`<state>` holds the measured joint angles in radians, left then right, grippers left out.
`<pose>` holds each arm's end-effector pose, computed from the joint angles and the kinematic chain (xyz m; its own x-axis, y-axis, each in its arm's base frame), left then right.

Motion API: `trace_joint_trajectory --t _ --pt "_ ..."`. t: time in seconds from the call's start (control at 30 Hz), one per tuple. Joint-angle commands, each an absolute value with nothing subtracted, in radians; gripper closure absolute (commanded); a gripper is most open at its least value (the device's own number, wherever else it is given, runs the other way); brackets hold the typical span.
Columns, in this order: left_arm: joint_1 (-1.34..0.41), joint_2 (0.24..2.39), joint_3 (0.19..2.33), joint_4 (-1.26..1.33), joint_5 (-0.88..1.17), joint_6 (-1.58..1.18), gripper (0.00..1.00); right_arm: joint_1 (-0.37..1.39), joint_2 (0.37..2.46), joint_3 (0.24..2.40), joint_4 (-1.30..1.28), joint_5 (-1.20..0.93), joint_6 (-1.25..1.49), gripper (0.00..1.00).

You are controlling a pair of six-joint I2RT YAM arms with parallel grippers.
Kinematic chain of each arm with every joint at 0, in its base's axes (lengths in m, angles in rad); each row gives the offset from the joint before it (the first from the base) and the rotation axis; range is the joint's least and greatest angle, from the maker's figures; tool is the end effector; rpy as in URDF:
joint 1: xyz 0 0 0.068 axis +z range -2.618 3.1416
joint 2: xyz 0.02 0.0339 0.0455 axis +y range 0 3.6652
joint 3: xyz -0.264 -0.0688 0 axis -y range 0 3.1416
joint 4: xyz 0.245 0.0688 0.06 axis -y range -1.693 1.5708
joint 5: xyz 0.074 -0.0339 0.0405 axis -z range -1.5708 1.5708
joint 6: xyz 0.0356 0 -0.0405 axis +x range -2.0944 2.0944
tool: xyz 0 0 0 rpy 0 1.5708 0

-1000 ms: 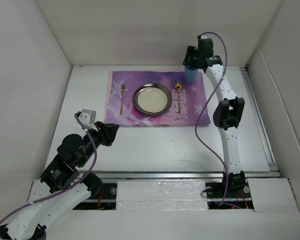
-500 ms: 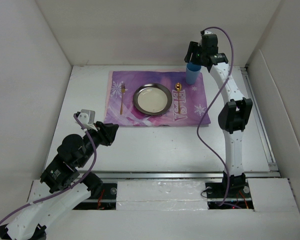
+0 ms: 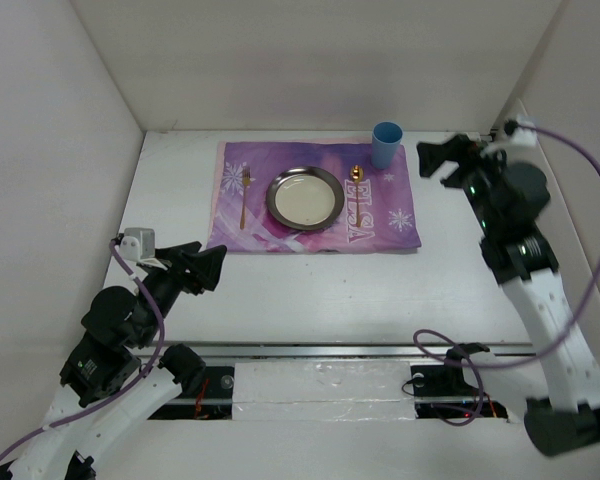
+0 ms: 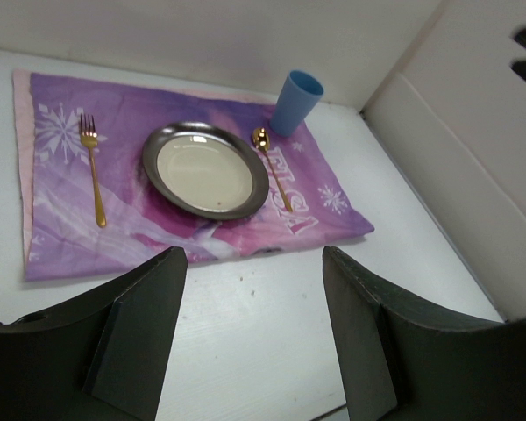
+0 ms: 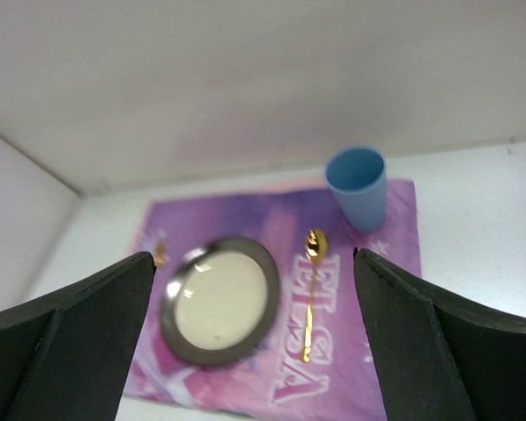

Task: Set the dinner table for one person

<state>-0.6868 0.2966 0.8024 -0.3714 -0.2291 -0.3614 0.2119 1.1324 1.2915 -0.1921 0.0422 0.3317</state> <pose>0.0519 -0.0321 0.3764 -0.0599 -0.3962 -0.9162 0.4515 0.8079 -0.3789 0.2446 0.0511 0.4470 -0.0855 0.3144 -0.9454 -0.1492 0.9342 0.3242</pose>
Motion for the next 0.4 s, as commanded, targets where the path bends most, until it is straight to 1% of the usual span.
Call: trace_joint_trajectory --t 0.0,0.03,0.07,0.1,0.17,0.2,0.23,0.37 --pt "-0.684 0.290 0.885 -0.327 -0.276 -0.371 0.39 0.232 0.830 0.987 0.039 0.169 0.437 0.00" --pt "-0.684 0.285 0.885 -0.315 -0.281 -0.376 0.39 0.232 0.760 0.912 0.060 0.196 0.484 0.00" --pt "-0.684 0.282 0.882 -0.310 -0.287 -0.389 0.39 0.232 0.691 0.776 0.069 0.208 0.509 0.00" --pt "-0.684 0.281 0.874 -0.307 -0.296 -0.403 0.39 0.232 0.578 0.717 0.081 0.213 0.523 0.00" --pt "-0.684 0.275 0.848 -0.299 -0.293 -0.425 0.39 0.223 0.490 0.626 0.072 0.265 0.557 0.00" --pt "-0.684 0.275 0.839 -0.301 -0.285 -0.445 0.42 0.222 0.432 0.564 0.057 0.278 0.569 0.00" --pt "-0.684 0.278 0.804 -0.287 -0.261 -0.448 0.43 0.212 0.405 0.530 0.043 0.276 0.575 0.00" --pt "-0.684 0.293 0.788 -0.279 -0.245 -0.472 0.42 0.202 0.420 0.540 0.023 0.244 0.577 0.00"
